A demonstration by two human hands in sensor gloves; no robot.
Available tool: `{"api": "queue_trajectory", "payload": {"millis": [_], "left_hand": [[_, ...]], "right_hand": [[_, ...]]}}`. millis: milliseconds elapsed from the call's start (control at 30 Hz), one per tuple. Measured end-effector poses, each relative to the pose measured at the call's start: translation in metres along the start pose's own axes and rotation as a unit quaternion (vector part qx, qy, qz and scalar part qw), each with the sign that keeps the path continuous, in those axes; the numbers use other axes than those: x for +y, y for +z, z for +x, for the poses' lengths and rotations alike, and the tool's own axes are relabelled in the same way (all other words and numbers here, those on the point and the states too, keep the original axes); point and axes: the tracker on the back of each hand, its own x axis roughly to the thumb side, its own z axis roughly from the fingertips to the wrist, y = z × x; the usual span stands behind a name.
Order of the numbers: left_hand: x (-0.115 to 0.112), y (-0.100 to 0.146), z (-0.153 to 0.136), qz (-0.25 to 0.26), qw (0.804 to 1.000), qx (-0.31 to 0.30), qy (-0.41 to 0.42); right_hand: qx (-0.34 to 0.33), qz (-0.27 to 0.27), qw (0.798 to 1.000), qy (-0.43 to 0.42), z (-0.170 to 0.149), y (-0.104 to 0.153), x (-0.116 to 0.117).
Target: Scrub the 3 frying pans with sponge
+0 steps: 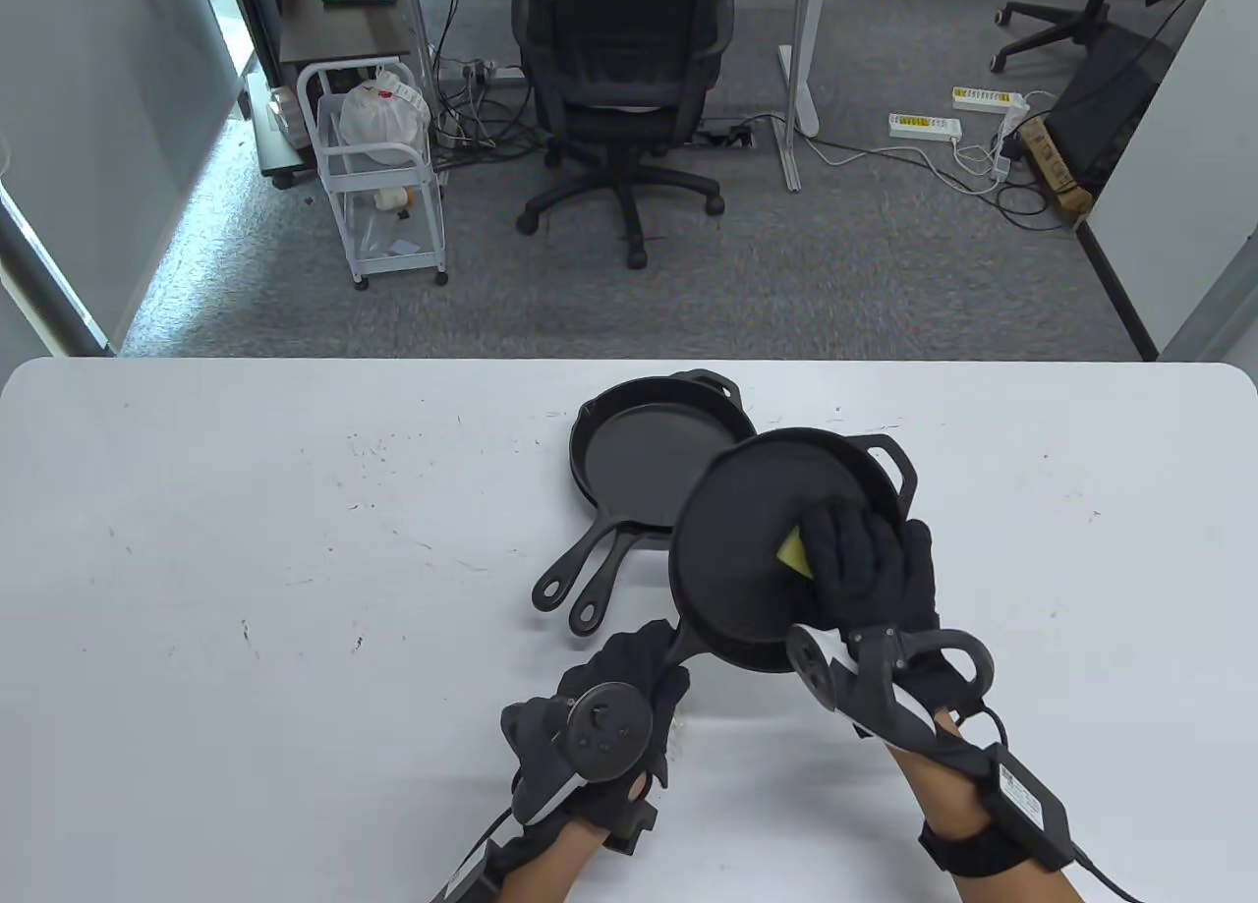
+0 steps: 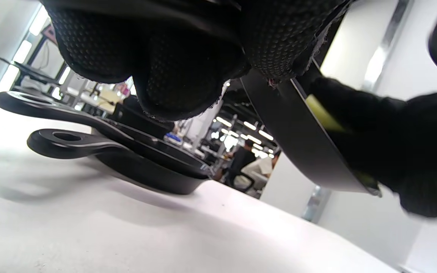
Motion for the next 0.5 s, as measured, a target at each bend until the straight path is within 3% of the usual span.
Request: {"api": "queue_trajectory", "payload": {"millis": [100,267,500], "left_hand": [[-0.002,0.002,0.003,-0.002,0.999,-0.015,-0.033],[-0.005,0.005,0.009,-0.015,0.999,-0.029,-0.034],[-0.002,0.005,0.011,0.0,0.997,-0.053,-0.064]], "right_hand": [[-0.03,-0.008,1.0,0.001,0.029,0.017,-0.007],[-0.019,-0.022,0.999,-0.04,0.049,0.004,-0.031],[0.099,-0.035,0.99,-0.098,0.001,-0.026,-0.034]]}}
